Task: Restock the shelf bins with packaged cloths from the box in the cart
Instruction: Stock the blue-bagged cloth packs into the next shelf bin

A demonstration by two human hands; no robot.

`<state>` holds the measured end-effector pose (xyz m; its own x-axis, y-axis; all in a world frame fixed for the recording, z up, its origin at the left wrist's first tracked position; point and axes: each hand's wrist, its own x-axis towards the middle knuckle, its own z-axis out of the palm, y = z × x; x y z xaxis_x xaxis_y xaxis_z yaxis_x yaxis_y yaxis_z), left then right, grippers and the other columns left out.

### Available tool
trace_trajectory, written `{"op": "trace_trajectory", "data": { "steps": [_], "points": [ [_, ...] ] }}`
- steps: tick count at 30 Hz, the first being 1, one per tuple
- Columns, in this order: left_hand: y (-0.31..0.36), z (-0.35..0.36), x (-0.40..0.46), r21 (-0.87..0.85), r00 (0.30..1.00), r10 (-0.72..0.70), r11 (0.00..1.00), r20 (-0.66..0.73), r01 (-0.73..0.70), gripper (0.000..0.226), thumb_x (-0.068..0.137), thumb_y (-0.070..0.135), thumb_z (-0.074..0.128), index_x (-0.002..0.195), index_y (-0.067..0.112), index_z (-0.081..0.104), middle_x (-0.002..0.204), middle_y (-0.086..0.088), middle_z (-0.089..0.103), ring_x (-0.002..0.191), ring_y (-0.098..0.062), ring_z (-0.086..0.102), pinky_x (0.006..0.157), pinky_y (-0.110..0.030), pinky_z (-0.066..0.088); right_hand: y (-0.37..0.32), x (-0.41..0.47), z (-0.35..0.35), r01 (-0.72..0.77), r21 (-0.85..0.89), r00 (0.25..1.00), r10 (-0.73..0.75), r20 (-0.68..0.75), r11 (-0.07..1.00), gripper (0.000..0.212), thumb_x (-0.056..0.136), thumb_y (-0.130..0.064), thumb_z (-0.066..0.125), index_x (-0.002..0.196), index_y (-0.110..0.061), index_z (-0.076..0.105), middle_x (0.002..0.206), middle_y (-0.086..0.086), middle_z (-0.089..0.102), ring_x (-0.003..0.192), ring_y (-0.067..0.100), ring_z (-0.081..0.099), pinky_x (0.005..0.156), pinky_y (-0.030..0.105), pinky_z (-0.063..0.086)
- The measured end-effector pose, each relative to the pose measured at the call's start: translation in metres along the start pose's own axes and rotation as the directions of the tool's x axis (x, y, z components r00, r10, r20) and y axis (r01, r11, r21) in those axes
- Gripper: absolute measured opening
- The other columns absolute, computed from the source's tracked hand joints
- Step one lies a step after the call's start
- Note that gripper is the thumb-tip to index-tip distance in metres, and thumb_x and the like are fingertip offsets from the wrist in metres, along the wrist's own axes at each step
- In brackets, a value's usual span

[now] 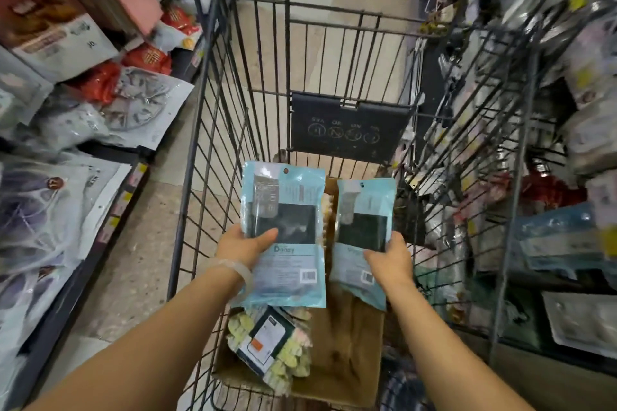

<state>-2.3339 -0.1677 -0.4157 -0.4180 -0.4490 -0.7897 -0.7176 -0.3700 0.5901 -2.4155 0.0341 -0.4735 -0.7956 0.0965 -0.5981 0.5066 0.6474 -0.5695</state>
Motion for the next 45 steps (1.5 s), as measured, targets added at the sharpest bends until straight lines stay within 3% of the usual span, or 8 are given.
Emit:
{"op": "trace_trajectory", "data": {
  "steps": [3,7,15,18,23,29,39,45],
  "points": [
    [0.01,0.001,-0.02,-0.01,0.999,0.045,0.999,0.021,-0.045,0.015,0.083,0.013,0.07,0.086,0.018,0.055,0.097,-0.016,0.069,0.091,-0.035,0.067,0.088,-0.051,0.053,-0.014,-0.02,-0.029,0.083,0.164,0.994,-0.094,0.056,0.983,0.022,0.086,0.0,0.062,0.099,-0.009,0.048,0.082,-0.001,0.052,0.074,0.014,0.05,0.05,0.01,0.04],
    [0.015,-0.009,-0.052,-0.008,0.992,0.104,0.995,0.076,-0.104,0.018,0.082,0.015,0.071,0.092,0.014,0.056,0.098,-0.016,0.069,0.092,-0.035,0.067,0.088,-0.052,0.053,-0.03,-0.054,-0.054,0.13,0.293,0.985,-0.157,0.071,0.947,0.033,0.085,-0.004,0.066,0.114,-0.008,0.051,0.11,0.005,0.058,0.099,0.022,0.058,0.083,0.035,0.051],
    [-0.013,-0.07,-0.154,-0.062,0.953,0.274,0.961,0.128,-0.268,0.032,0.078,0.021,0.076,0.095,0.008,0.053,0.101,-0.02,0.066,0.089,-0.038,0.068,0.082,-0.053,0.055,-0.015,-0.183,-0.092,0.263,0.376,0.94,-0.324,0.11,0.889,0.032,0.085,0.001,0.063,0.111,-0.012,0.05,0.114,0.01,0.062,0.095,0.026,0.064,0.076,0.038,0.057],
    [-0.038,-0.099,-0.206,-0.138,0.916,0.357,0.932,0.183,-0.336,0.018,0.083,0.011,0.07,0.092,0.009,0.055,0.099,-0.02,0.067,0.088,-0.038,0.067,0.082,-0.053,0.055,0.007,-0.244,-0.099,0.338,0.425,0.919,-0.392,0.045,0.84,0.034,0.085,0.003,0.063,0.114,-0.005,0.049,0.117,0.016,0.061,0.089,0.025,0.065,0.065,0.03,0.059],
    [-0.093,-0.139,-0.288,-0.148,0.848,0.486,0.873,0.212,-0.464,0.007,0.087,0.008,0.065,0.085,0.01,0.058,0.089,-0.018,0.067,0.076,-0.03,0.065,0.065,-0.041,0.06,0.054,-0.35,-0.105,0.397,0.508,0.895,-0.446,-0.028,0.765,0.03,0.083,0.009,0.062,0.103,-0.012,0.052,0.114,0.018,0.062,0.099,0.034,0.063,0.088,0.05,0.052],
    [-0.141,-0.168,-0.37,-0.145,0.807,0.542,0.841,0.236,-0.522,0.016,0.083,0.011,0.07,0.09,0.007,0.056,0.094,-0.02,0.067,0.088,-0.037,0.066,0.087,-0.054,0.053,0.104,-0.452,-0.127,0.471,0.543,0.866,-0.483,-0.131,0.695,0.036,0.084,0.007,0.062,0.115,-0.007,0.049,0.107,0.012,0.064,0.088,0.026,0.065,0.069,0.036,0.056],
    [-0.179,-0.13,-0.501,-0.193,0.665,0.634,0.765,0.395,-0.615,0.014,0.086,0.008,0.066,0.093,0.002,0.055,0.054,-0.006,0.067,0.041,-0.015,0.063,0.037,-0.021,0.048,0.161,-0.569,-0.223,0.641,0.416,0.768,-0.531,-0.358,0.645,0.028,0.082,0.002,0.065,0.099,-0.017,0.052,0.104,0.007,0.064,0.087,0.018,0.064,0.072,0.031,0.055],
    [-0.199,-0.072,-0.585,-0.298,0.548,0.686,0.714,0.479,-0.633,0.017,0.084,0.01,0.067,0.099,0.006,0.061,0.074,-0.012,0.072,0.062,-0.025,0.07,0.056,-0.038,0.06,0.224,-0.629,-0.312,0.715,0.4,0.698,-0.551,-0.457,0.574,0.034,0.083,-0.002,0.066,0.109,-0.016,0.05,0.104,0.003,0.064,0.093,0.02,0.065,0.086,0.04,0.054]
  ]
}}
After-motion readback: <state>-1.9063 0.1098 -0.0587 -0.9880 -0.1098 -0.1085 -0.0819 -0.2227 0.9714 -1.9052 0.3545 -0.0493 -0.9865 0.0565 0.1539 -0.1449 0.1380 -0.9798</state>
